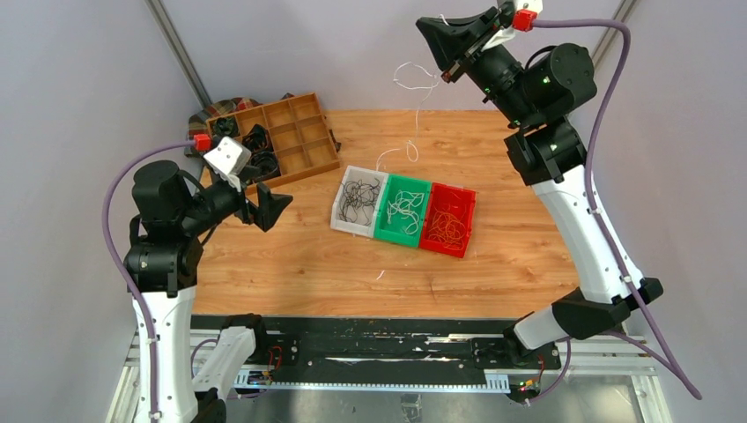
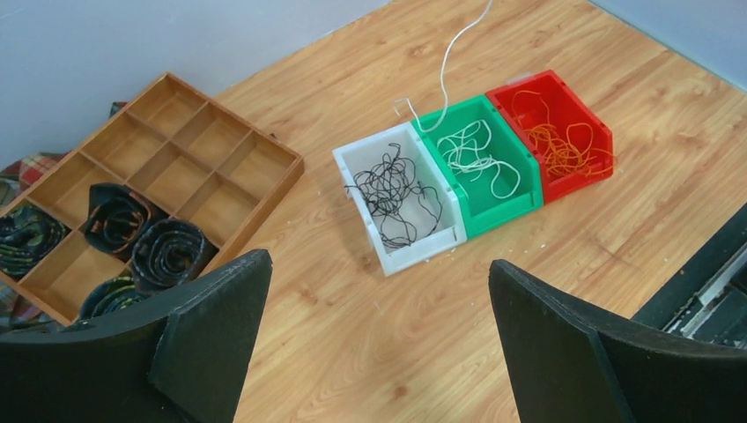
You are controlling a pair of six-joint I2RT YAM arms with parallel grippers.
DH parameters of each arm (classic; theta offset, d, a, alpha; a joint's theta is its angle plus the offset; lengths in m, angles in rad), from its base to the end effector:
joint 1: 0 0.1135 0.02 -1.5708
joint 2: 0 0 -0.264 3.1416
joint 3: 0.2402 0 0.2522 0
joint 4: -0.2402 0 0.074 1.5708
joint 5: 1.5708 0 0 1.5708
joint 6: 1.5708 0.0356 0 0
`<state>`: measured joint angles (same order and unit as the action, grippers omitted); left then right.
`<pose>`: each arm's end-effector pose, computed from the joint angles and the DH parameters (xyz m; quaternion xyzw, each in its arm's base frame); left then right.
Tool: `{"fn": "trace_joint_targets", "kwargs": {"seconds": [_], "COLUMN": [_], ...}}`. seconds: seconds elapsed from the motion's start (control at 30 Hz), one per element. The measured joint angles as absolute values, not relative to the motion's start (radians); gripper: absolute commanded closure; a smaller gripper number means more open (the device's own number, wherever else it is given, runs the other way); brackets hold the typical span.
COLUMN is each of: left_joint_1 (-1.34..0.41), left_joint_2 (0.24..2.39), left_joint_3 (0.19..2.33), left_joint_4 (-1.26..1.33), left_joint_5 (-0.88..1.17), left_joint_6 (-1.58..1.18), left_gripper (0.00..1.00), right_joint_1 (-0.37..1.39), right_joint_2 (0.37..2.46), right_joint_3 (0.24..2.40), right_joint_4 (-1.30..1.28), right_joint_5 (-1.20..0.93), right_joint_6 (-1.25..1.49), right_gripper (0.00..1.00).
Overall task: Untangle the cables
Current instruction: Place the cable in the bin.
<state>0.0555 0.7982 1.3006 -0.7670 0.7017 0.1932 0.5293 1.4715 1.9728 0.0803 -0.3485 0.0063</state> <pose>0.1203 -0.0163 0.4466 0.2597 0.7297 -0.2001 0.6001 0.2266 0.1466 0.6056 -0.2683 0.4121 0.3087 0.8142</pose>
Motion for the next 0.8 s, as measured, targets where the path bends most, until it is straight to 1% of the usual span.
{"fn": "trace_joint_targets", "kwargs": {"seconds": [0.2,0.8], "left_joint_1": [0.056,0.056], "left_joint_2": [0.789,0.774], "left_joint_3": [1.294,1.262], "left_joint_4": [-0.794,-0.818], "left_joint_5": [0.677,0.643], "left_joint_6": [0.226,0.277], "left_gripper": [0.02,0.02], "right_joint_1": [0.529,0.527], "right_joint_2": [1.498,1.532], "right_joint_3": [1.969,1.728], "right_joint_4": [0.105,0.109], "right_joint_5": [-0.359,-0.355], "right_joint_6": [0.011,0.000], "right_gripper": [0.99,0.99]}}
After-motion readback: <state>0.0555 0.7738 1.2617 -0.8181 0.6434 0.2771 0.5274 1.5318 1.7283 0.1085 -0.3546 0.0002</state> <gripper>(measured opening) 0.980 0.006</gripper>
